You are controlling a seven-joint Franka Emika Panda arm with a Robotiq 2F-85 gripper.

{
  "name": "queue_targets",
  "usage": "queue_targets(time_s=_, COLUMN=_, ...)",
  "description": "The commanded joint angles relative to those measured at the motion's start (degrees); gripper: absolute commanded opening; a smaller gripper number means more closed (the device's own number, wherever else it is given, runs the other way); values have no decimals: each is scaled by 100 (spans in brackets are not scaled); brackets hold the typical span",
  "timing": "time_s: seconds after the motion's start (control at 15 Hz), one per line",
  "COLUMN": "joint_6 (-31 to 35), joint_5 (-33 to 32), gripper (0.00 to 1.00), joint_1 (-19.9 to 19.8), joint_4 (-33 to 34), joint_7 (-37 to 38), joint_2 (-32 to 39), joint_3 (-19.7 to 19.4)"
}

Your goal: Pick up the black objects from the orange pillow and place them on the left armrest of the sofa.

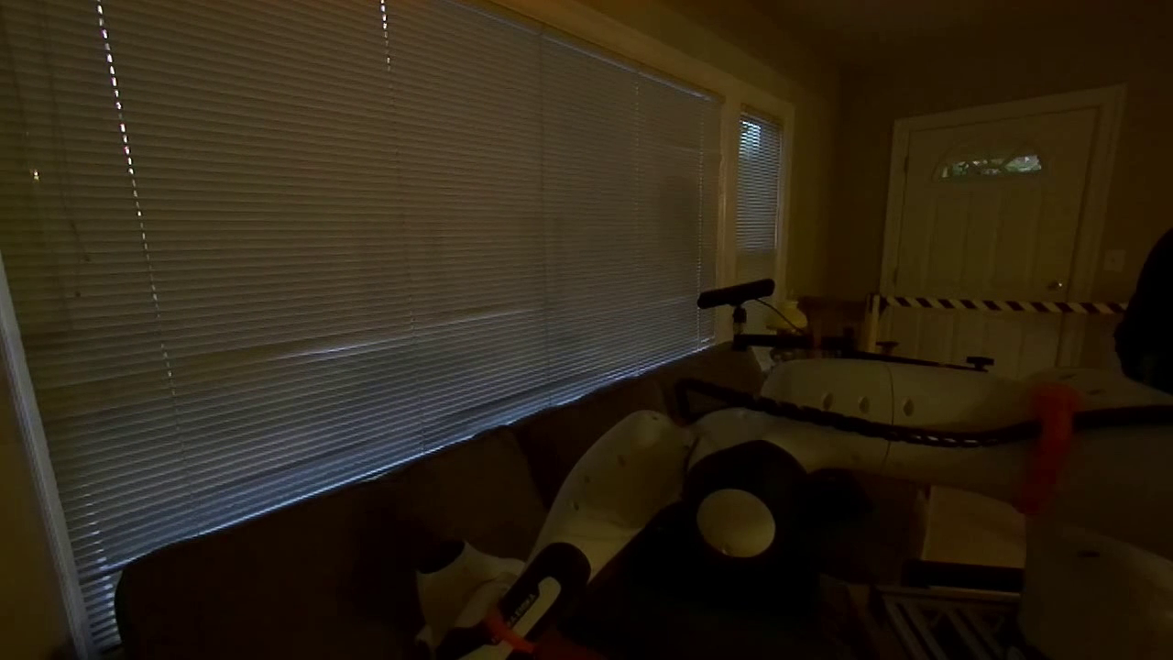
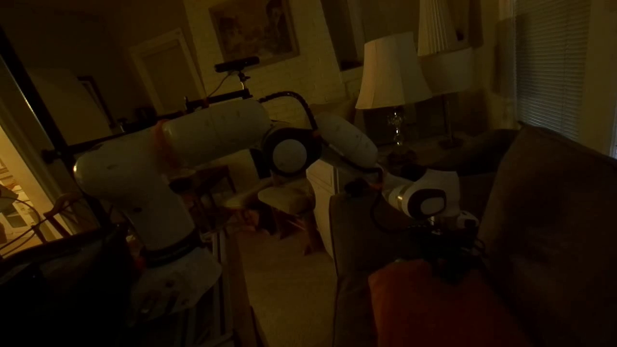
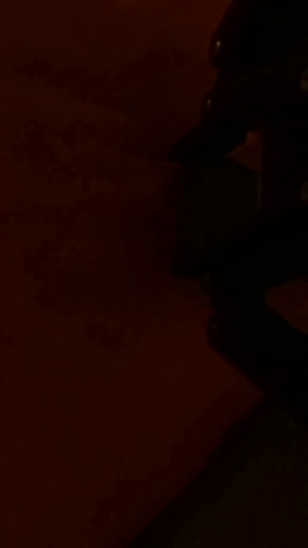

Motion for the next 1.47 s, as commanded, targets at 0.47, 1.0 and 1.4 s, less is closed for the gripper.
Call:
queue_targets(time_s=0.47, joint_6=-1119, joint_5=-78, gripper=34, joint_1=235, joint_4=-1265, joint_7=-390, joint_2=-1285, joint_3=125)
queue_targets(time_s=1.0, joint_6=-2684, joint_5=-425, gripper=34, joint_1=614, joint_4=-2222, joint_7=393, joint_2=-2998, joint_3=-340)
queue_targets(time_s=1.4, joint_6=-3967, joint_5=-599, gripper=34, joint_1=886, joint_4=-1801, joint_7=1316, joint_2=-3655, joint_3=-332)
